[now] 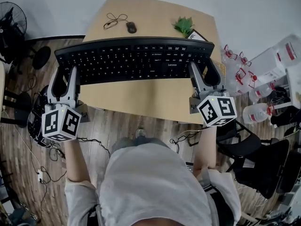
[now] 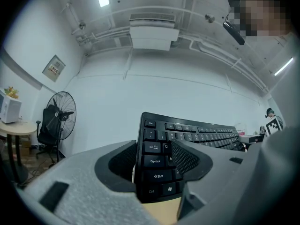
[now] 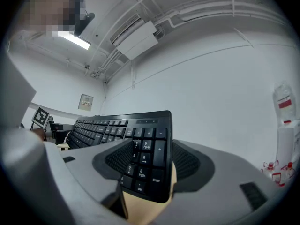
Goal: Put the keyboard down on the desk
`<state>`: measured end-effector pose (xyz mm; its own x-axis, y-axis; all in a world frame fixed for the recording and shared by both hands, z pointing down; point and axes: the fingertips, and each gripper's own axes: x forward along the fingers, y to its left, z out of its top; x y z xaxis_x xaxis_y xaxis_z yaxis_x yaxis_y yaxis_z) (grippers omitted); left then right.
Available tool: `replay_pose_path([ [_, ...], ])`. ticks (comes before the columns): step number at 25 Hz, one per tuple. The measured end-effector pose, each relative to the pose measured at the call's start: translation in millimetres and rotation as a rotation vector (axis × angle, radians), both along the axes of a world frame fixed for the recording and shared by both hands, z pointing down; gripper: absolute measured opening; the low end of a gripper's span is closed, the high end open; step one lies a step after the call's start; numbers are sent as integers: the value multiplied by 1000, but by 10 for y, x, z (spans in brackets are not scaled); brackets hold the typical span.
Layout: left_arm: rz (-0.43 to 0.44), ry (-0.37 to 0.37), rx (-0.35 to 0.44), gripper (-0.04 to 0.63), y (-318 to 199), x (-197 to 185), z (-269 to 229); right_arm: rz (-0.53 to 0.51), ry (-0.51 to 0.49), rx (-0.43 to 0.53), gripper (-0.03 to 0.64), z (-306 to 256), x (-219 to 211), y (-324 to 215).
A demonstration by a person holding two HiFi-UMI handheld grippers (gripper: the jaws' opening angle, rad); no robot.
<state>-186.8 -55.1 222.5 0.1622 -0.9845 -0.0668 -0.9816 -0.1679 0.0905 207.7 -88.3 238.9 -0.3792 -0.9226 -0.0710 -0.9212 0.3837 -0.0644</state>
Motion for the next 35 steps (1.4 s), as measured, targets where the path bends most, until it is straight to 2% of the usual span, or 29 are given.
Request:
replay_pose_path([
  [10, -6, 3, -123, 232, -311, 33, 488, -11, 8, -121, 262, 504, 29, -334],
  [22, 17, 12, -333, 232, -851, -77, 1283, 10, 17, -331, 262, 1303, -73, -744],
  [35, 57, 22, -539, 232, -1250, -109, 2196, 47, 33, -539, 262, 2174, -97, -959],
])
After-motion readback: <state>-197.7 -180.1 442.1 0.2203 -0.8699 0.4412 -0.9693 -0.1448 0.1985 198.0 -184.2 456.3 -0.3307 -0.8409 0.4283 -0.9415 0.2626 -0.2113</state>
